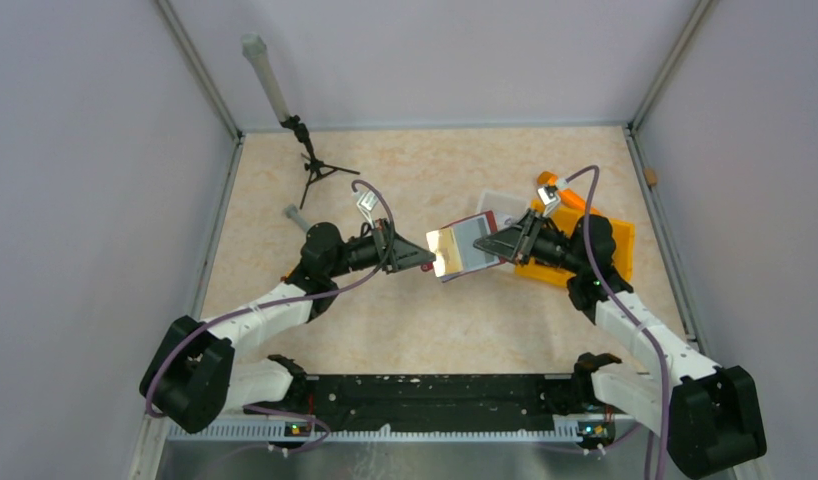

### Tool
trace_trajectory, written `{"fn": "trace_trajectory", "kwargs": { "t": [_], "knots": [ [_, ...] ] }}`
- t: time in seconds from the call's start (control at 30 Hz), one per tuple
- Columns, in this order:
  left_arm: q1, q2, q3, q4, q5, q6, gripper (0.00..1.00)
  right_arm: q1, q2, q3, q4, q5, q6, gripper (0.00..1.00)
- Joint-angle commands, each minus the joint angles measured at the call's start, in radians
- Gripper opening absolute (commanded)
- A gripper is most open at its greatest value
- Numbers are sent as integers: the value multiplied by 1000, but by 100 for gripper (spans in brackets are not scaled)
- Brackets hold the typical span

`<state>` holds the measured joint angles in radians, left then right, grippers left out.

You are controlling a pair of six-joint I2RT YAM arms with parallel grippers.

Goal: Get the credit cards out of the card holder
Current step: Remove the credit card from the card holder.

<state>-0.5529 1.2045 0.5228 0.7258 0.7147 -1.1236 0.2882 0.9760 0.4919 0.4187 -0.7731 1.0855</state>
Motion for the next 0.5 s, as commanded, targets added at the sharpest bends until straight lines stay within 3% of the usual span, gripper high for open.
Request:
{"fn": "trace_trajectory", "kwargs": {
  "t": [0.0, 0.23, 0.47],
  "knots": [
    [5, 6, 5, 66, 23, -1, 0, -9, -1, 22, 102, -32, 49, 0],
    [3, 56, 20, 137, 49, -37, 0, -8, 3, 19, 139, -51, 79, 0],
    [3, 80, 28, 188, 61, -64, 14, -8, 4, 22, 154, -63, 98, 0]
  ]
}}
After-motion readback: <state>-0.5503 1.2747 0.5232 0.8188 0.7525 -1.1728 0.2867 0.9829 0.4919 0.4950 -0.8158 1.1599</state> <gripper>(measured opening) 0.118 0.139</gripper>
